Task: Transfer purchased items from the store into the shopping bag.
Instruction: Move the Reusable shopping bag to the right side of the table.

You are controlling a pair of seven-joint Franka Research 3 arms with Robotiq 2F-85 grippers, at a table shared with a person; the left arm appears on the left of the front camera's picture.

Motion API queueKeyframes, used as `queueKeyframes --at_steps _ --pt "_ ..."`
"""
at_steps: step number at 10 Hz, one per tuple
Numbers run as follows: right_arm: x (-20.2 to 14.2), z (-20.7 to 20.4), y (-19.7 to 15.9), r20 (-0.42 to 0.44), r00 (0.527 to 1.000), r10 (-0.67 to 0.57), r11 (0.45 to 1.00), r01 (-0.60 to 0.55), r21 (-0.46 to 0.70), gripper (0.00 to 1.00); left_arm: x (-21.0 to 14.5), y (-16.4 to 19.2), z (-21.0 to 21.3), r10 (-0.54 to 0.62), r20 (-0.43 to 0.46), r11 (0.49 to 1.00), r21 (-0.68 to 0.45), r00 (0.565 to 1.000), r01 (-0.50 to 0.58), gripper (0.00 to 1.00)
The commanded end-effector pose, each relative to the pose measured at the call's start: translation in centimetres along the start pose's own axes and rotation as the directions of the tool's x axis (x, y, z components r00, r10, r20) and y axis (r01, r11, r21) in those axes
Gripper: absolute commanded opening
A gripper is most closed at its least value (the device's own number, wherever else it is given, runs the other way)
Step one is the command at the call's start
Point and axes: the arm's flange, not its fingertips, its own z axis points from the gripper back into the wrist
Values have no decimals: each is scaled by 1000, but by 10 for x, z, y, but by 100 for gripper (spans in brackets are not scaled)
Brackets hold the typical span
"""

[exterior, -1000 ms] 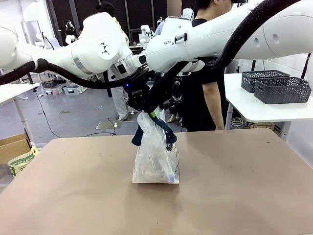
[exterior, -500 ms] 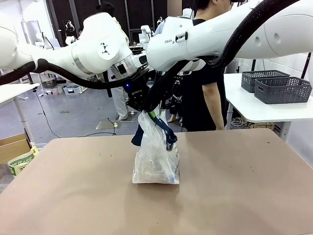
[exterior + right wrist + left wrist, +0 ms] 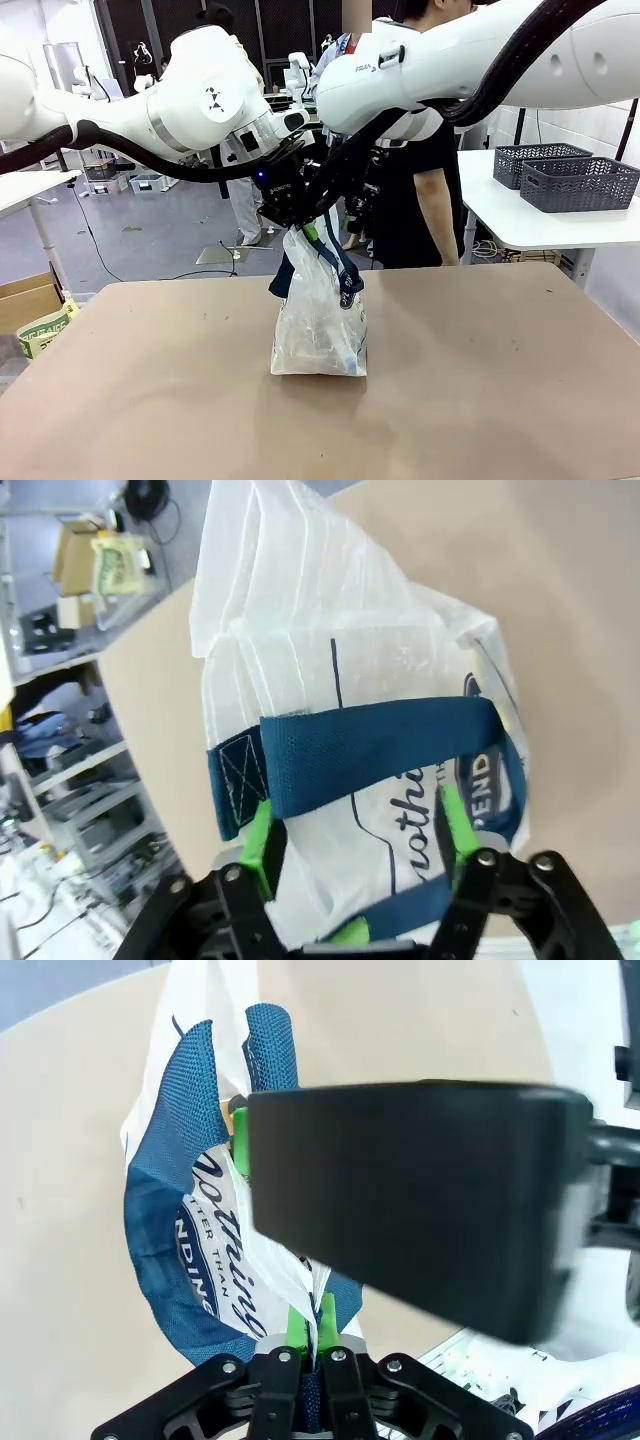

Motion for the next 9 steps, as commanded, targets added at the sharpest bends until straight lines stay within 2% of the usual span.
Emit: queueKeyframes --at_steps 1,4,5,6,8,9 --pt "-10 6 -30 -1 1000 1 997 -1 83 100 0 0 1 6 1 1000 -9 1000 -6 0" --pt "-11 33 -64 11 999 49 994 -50 95 100 0 0 1 6 1 1000 -9 1000 -6 0" --pt "-13 43 -78 -12 989 145 986 -144 86 100 0 0 1 6 1 1000 -9 1000 -6 0" --pt "-13 52 -92 22 968 249 964 -250 89 100 0 0 1 6 1 1000 -9 1000 -6 0" --pt "-23 71 -109 106 873 476 865 -486 121 100 0 0 1 6 1 1000 -9 1000 -6 0" --pt "-26 80 -116 159 798 582 782 -602 159 100 0 0 1 6 1 1000 -9 1000 -6 0"
